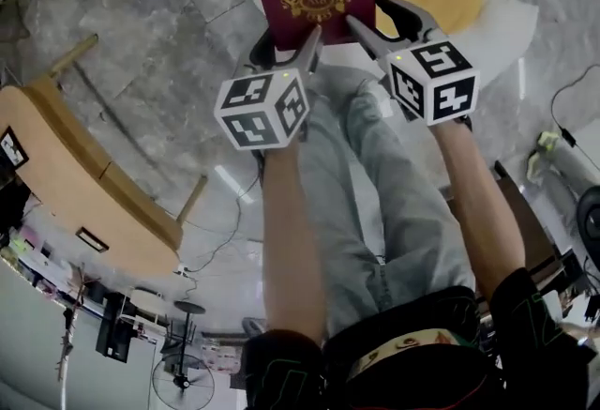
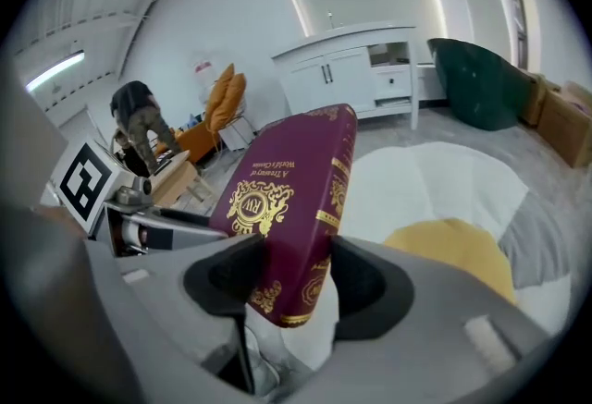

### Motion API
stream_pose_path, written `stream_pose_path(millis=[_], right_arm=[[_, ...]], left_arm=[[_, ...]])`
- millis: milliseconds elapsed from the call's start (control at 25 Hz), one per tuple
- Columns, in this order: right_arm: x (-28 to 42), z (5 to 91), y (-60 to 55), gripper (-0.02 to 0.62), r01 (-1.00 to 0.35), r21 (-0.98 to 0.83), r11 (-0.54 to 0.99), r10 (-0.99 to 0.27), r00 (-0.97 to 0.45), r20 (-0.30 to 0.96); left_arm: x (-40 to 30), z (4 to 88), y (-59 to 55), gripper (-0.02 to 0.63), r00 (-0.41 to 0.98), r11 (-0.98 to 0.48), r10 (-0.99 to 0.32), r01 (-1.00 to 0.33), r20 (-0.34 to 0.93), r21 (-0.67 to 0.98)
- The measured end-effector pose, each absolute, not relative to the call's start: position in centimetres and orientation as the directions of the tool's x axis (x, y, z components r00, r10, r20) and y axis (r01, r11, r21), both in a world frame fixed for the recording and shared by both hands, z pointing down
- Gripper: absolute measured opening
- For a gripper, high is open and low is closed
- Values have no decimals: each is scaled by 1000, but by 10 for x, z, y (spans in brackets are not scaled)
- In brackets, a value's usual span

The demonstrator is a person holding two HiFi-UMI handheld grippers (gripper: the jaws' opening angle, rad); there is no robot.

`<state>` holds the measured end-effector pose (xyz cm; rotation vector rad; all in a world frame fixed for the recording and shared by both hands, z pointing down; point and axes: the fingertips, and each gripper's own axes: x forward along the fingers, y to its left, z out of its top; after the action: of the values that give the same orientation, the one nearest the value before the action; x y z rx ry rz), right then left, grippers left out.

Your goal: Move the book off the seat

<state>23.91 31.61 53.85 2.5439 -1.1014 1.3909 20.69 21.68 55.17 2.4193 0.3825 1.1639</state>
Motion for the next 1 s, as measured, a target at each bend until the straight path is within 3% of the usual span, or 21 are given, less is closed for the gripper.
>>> stream_pose_path(millis=[440,1000], right_arm=[[217,491,83,222,-851,-279,-445,-706,142,694],[105,458,-145,222,-973,-228,-15,-707,-151,690]], left_arm=[[145,505,4,285,752,-839,121,-271,648,471],[6,477,-182,282,745,-617,-226,-608,627,500]])
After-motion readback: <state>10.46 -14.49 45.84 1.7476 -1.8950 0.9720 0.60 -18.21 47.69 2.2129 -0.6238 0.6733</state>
